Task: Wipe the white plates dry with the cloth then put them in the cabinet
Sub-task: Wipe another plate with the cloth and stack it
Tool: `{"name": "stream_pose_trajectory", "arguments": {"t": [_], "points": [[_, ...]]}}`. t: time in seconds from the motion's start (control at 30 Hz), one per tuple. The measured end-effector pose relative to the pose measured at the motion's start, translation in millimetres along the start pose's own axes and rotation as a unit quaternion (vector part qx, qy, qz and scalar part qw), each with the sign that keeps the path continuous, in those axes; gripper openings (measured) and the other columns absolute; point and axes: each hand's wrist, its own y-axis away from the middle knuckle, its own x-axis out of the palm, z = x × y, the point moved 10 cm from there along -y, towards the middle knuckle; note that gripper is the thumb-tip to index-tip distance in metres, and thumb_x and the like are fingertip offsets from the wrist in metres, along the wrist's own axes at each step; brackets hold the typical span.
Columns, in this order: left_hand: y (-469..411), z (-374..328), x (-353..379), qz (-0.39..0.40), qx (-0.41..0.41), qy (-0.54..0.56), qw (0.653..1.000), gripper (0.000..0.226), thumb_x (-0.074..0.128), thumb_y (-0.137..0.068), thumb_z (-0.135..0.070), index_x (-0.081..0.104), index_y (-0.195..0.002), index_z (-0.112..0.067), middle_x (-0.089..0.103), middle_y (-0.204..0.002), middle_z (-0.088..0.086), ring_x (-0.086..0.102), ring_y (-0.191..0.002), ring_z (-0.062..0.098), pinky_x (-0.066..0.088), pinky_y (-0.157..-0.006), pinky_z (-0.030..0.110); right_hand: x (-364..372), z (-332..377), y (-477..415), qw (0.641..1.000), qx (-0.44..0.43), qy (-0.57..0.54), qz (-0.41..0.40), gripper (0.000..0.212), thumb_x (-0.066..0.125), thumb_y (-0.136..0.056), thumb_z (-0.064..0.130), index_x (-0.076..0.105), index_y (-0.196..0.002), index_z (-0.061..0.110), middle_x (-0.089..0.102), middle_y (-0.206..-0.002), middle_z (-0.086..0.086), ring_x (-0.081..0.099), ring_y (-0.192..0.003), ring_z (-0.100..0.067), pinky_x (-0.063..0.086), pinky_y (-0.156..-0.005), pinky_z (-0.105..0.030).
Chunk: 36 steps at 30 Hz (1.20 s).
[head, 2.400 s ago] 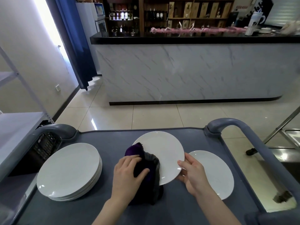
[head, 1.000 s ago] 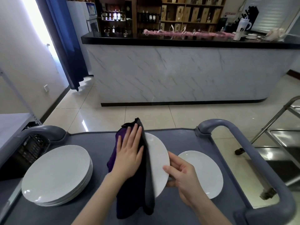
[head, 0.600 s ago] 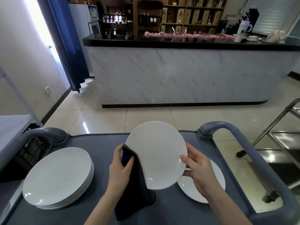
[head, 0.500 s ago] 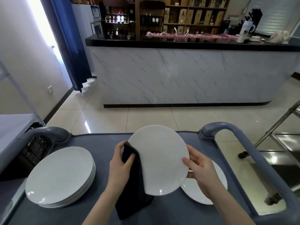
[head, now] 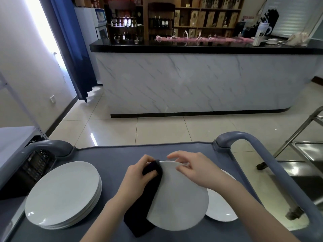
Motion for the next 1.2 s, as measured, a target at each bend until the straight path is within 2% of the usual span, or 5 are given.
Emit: {"name": "stream_pose_trajectory", "arguments": {"t": [0.3, 0.57, 0.8, 0.93, 1.2], "points": [[-0.5, -0.4, -12.1, -0.069, -0.003, 0.035, 0.997, 0.028, 0.060, -0.093, -0.014, 0.062, -0.092, -0.042, 0.068, -0.083, -0.021, 0.062, -0.080, -0.001, 0.043, -0.068, 0.007, 0.2, -6.5, 3.0, 0.978, -0.033, -0.110, -0.175, 0.015, 0.055, -0.099, 0.038, 0.065, -0.092, 0.030, 0.066, -0.071, 0.006, 0.061, -0.070, -0.016, 0.049, -0.071, -0.037], [35.1, 59.2, -8.5, -0.274, -0.186, 0.119, 0.936, 0.016, 0.052, -0.097, -0.024, 0.055, -0.087, -0.036, 0.064, -0.080, -0.025, 0.057, -0.078, -0.005, 0.040, -0.064, 0.019, 8.8, -67.3, 36.9, 0.821, 0.150, -0.371, -0.407, 0.017, 0.054, -0.099, 0.034, 0.067, -0.090, 0.029, 0.069, -0.085, 0.018, 0.059, -0.078, 0.005, 0.045, -0.070, -0.016], [-6.7, 37.7, -30.1, -0.149, -0.069, 0.067, 0.984, 0.019, 0.059, -0.092, -0.014, 0.058, -0.085, -0.032, 0.065, -0.078, -0.017, 0.056, -0.069, -0.003, 0.042, -0.063, 0.008, -4.2, -51.7, 17.5, 0.911, 0.043, -0.279, -0.300, 0.016, 0.054, -0.100, 0.035, 0.066, -0.093, 0.041, 0.070, -0.085, 0.018, 0.062, -0.078, 0.002, 0.044, -0.067, -0.008], [-24.5, 9.9, -7.7, -0.008, 0.007, -0.024, 1.000, 0.029, 0.065, -0.089, -0.016, 0.055, -0.083, -0.042, 0.065, -0.076, -0.019, 0.058, -0.067, -0.004, 0.042, -0.063, 0.008, 7.5, -22.9, -8.1, 0.975, -0.030, -0.153, -0.161, 0.012, 0.054, -0.098, 0.041, 0.063, -0.092, 0.035, 0.066, -0.075, 0.006, 0.059, -0.069, -0.016, 0.048, -0.069, -0.030], [-9.1, 50.0, -24.4, -0.165, -0.129, 0.120, 0.970, 0.020, 0.056, -0.096, -0.016, 0.057, -0.080, -0.028, 0.061, -0.067, -0.014, 0.050, -0.060, 0.000, 0.040, -0.060, 0.022, -9.0, -58.9, 24.0, 0.853, 0.095, -0.331, -0.391, 0.019, 0.055, -0.100, 0.031, 0.067, -0.085, 0.035, 0.069, -0.079, 0.014, 0.058, -0.071, 0.000, 0.047, -0.065, -0.016]]}}
